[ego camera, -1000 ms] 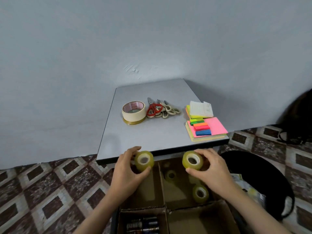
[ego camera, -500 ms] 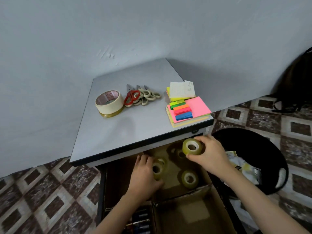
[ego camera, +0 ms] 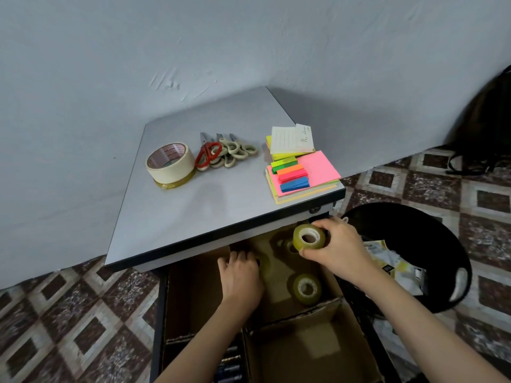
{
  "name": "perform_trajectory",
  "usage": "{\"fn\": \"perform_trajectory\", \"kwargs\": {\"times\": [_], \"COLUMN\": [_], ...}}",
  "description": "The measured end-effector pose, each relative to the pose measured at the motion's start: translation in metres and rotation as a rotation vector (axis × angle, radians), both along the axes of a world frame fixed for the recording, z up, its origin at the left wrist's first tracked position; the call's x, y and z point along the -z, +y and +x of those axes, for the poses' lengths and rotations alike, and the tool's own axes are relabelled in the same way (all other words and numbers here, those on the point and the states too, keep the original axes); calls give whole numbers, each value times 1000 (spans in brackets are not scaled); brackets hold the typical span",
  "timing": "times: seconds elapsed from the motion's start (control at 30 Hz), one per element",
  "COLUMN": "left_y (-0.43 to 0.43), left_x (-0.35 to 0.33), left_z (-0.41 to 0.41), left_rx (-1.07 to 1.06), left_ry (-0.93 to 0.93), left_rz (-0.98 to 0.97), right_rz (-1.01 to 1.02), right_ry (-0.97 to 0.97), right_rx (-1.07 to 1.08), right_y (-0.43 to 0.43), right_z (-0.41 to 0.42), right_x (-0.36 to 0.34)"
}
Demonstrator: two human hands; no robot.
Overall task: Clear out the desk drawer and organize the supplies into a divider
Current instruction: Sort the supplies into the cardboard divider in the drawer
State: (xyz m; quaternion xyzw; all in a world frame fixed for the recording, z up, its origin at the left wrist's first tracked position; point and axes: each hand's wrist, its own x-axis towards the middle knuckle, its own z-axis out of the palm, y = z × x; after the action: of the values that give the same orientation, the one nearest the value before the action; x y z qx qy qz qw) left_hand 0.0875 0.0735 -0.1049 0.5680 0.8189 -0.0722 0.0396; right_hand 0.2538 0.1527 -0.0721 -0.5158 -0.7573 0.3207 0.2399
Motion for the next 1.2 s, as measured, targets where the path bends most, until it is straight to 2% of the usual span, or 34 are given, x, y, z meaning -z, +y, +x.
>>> {"fn": "perform_trajectory", "kwargs": {"times": [0.3, 1.0, 1.07, 1.2], "left_y": [13, 20, 17, -21], "left_x": [5, 18, 16, 15], "left_z": [-7, -16, -15, -7], "left_rx": [31, 39, 43, 28], "left_ry": [-9, -13, -60, -349], "left_rz": [-77, -90, -43, 197], "right_rz": [2, -51, -60, -106], "right_ry": [-15, -3, -7, 28], "right_rx": [-14, -27, -31, -1], "right_y": [1, 3, 3, 2], "right_z": [-1, 1, 1, 3], "right_x": [4, 2, 2, 3]}}
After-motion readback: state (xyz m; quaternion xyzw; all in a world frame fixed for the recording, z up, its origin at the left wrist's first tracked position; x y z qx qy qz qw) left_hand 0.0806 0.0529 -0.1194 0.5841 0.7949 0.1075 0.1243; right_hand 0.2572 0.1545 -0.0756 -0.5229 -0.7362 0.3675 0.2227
